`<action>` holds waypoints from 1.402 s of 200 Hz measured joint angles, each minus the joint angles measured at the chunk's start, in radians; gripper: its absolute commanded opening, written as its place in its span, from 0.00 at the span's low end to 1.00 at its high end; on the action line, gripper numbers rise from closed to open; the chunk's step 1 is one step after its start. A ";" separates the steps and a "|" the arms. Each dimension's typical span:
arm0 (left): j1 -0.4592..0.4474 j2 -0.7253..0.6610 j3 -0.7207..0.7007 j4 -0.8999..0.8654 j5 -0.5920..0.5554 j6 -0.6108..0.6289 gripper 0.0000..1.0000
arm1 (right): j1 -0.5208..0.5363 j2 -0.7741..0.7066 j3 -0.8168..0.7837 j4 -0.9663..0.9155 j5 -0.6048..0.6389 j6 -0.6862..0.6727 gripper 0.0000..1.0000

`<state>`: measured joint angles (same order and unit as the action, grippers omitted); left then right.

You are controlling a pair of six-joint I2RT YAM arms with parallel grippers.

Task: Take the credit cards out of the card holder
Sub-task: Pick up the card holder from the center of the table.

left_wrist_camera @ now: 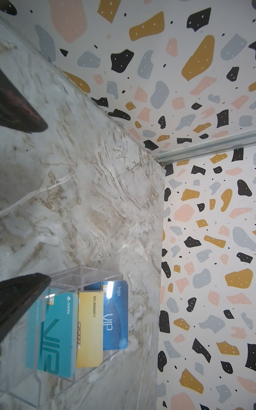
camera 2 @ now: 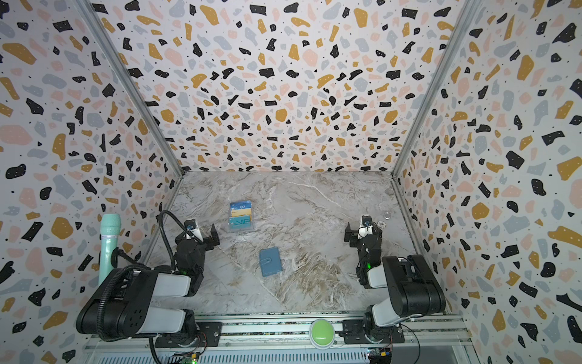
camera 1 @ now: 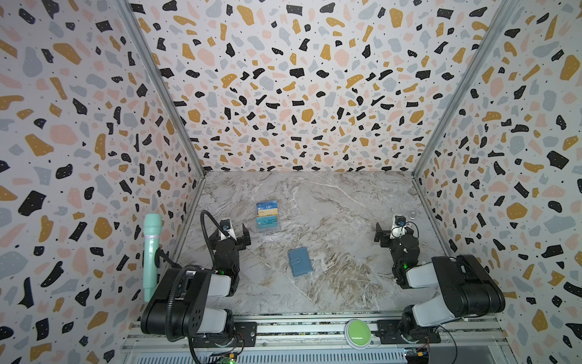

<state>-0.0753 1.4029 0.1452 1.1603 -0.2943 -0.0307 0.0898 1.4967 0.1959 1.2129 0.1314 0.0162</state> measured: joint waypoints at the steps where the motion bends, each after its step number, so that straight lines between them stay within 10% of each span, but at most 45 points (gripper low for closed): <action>1: 0.000 0.000 0.000 0.000 0.000 0.000 1.00 | 0.000 0.000 0.000 0.000 0.000 0.000 0.99; 141: 0.000 -0.026 0.007 -0.042 -0.015 -0.011 1.00 | 0.000 -0.012 0.008 -0.031 0.011 0.001 0.99; 207: -0.059 -0.378 0.119 -0.385 -0.069 -0.087 1.00 | 0.050 -0.242 0.270 -0.515 0.043 0.058 0.99; 280: -0.362 -0.515 0.312 -0.837 -0.016 -0.275 0.94 | 0.229 -0.245 0.518 -1.056 -0.211 0.119 0.94</action>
<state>-0.4370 0.8875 0.4576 0.3233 -0.3099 -0.3058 0.3191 1.2518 0.7139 0.1566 -0.0795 0.1349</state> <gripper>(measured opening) 0.974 0.962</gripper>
